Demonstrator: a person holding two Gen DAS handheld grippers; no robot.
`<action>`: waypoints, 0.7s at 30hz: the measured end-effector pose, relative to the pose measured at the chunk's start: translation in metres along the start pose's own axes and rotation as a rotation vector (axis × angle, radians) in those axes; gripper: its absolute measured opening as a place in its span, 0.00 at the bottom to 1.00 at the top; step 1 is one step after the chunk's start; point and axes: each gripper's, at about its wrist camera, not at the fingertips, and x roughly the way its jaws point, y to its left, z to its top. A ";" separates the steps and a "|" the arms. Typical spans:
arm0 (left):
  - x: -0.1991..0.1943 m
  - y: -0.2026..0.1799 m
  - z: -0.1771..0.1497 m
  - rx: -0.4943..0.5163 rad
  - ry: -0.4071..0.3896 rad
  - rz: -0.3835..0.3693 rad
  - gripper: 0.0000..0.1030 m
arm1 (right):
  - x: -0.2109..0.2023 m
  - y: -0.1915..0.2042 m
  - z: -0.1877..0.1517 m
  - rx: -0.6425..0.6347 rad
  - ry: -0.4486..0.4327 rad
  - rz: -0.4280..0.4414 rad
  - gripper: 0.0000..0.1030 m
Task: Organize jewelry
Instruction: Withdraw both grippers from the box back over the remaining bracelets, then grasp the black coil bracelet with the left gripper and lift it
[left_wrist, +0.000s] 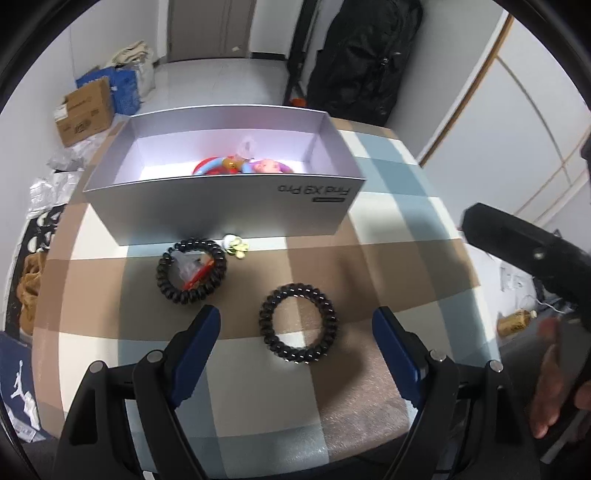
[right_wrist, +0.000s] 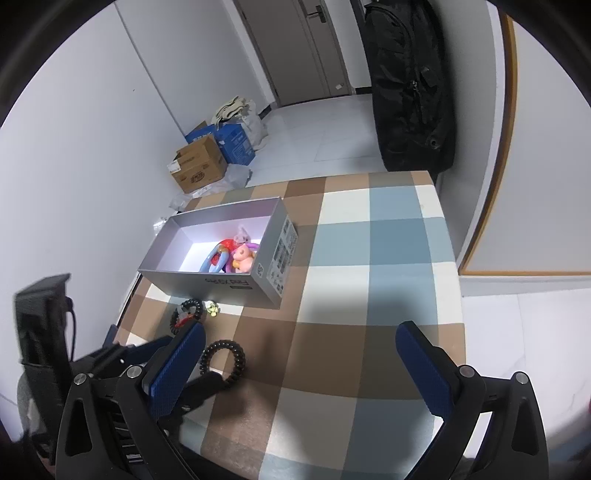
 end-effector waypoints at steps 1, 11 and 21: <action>0.000 -0.002 0.000 0.009 -0.002 0.002 0.78 | 0.000 -0.002 0.000 0.004 0.001 -0.003 1.00; 0.016 -0.011 -0.002 0.061 0.059 0.098 0.78 | -0.001 -0.011 0.000 0.036 0.008 -0.010 1.00; 0.020 -0.022 -0.001 0.112 0.077 0.128 0.56 | -0.001 -0.021 -0.001 0.067 0.024 -0.024 1.00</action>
